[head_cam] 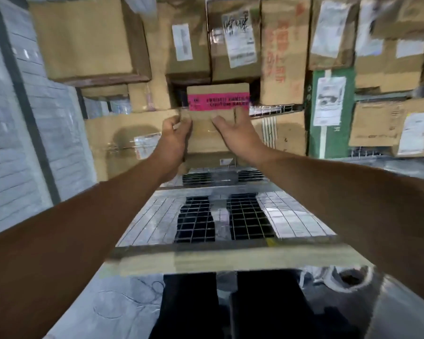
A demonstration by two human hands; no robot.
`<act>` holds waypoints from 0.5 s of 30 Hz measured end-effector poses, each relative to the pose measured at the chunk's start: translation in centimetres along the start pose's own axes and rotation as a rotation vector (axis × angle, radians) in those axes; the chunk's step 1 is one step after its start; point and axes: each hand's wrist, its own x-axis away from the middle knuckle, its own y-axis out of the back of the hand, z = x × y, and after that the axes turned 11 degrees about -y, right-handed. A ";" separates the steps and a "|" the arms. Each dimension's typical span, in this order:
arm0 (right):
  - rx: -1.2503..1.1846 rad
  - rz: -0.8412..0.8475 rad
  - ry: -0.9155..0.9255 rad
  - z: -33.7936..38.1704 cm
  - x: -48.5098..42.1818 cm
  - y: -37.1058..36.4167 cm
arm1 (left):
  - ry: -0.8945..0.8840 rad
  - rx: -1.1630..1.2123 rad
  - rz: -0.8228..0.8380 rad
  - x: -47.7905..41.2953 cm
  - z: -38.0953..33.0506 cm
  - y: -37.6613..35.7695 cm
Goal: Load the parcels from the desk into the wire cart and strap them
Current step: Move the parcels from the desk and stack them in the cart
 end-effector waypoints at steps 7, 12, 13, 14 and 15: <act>0.095 -0.039 -0.032 -4.8 -5.1 -1.6 | -0.427 -0.742 -0.028 -4.0 6.1 -1.8; 0.409 -0.207 0.209 -7.5 -6.9 -2.5 | -0.568 -0.987 -0.178 -6.2 10.3 -2.0; 0.521 -0.257 0.270 -7.7 -7.3 -2.6 | -0.595 -1.005 -0.205 -6.6 10.9 -1.9; 0.631 -0.304 0.325 -7.8 -7.7 -2.7 | -0.622 -1.017 -0.220 -6.9 11.4 -1.7; 0.732 -0.348 0.377 -7.8 -8.0 -2.7 | -0.647 -1.023 -0.224 -7.2 11.8 -1.6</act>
